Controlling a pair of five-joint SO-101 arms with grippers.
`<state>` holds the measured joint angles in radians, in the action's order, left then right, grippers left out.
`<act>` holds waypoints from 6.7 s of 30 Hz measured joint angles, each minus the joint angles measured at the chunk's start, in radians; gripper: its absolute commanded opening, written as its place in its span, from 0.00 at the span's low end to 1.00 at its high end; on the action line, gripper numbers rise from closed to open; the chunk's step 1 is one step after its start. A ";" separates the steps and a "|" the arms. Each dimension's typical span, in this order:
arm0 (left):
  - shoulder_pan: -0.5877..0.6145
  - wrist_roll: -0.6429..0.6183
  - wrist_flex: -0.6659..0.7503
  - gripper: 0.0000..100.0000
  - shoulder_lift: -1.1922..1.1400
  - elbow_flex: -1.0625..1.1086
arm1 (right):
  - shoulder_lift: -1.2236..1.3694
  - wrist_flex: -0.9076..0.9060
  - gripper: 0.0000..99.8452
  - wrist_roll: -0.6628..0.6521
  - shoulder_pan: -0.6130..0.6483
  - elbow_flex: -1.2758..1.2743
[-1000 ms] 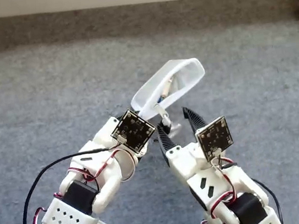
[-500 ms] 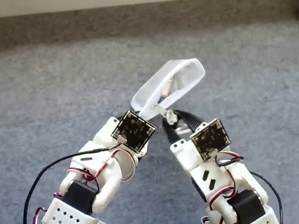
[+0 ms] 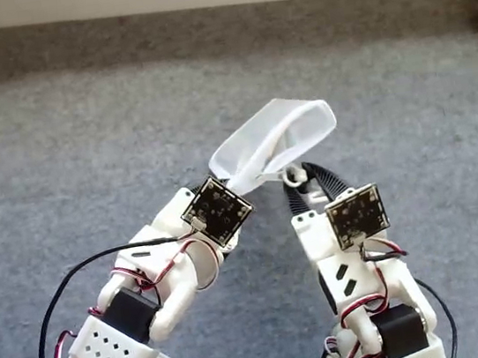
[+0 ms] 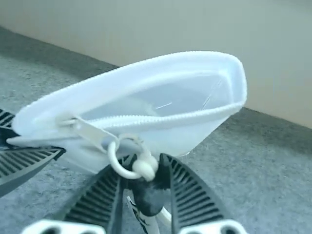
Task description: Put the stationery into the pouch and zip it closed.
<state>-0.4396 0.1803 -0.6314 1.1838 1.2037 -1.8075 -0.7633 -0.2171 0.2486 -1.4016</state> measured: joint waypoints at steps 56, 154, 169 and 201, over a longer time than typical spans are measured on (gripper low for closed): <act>-0.118 -0.035 0.204 0.08 -0.002 -0.020 | 0.000 -0.126 0.00 0.028 0.061 0.028; 0.006 0.176 -0.454 0.01 0.637 0.069 | -0.002 -0.683 0.00 0.074 0.193 0.310; 0.029 0.180 -0.626 0.01 0.638 0.133 | -0.002 -0.634 0.00 0.072 -0.015 0.144; 0.500 -0.014 -0.609 0.25 0.628 0.443 | 0.009 -0.385 0.00 0.078 -0.104 -0.267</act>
<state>0.0606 0.1665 -1.2405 1.8113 1.6471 -1.7983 -1.1485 -0.1389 0.1442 -1.6686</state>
